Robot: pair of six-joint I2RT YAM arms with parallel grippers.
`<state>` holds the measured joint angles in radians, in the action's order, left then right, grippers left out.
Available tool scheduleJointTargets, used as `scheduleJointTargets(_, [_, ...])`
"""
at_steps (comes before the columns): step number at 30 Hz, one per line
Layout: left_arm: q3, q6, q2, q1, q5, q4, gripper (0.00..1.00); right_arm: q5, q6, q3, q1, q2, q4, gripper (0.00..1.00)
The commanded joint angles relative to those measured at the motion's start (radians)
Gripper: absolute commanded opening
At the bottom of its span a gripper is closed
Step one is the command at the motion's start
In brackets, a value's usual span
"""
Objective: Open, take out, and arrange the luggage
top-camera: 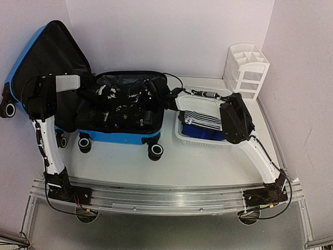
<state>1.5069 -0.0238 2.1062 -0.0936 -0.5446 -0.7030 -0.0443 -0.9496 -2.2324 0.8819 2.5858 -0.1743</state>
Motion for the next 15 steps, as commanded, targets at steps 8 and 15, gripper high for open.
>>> scheduleJointTargets(8, [0.064,-0.068,-0.147,-0.046,0.040,-0.031,0.02,0.013,0.009,-0.088,-0.003,-0.029,0.017,0.00])
scheduleJointTargets(15, [0.169,-0.062,-0.196,-0.046,0.019,-0.092,0.02,0.012,0.034,-0.156,-0.015,-0.050,0.017,0.00])
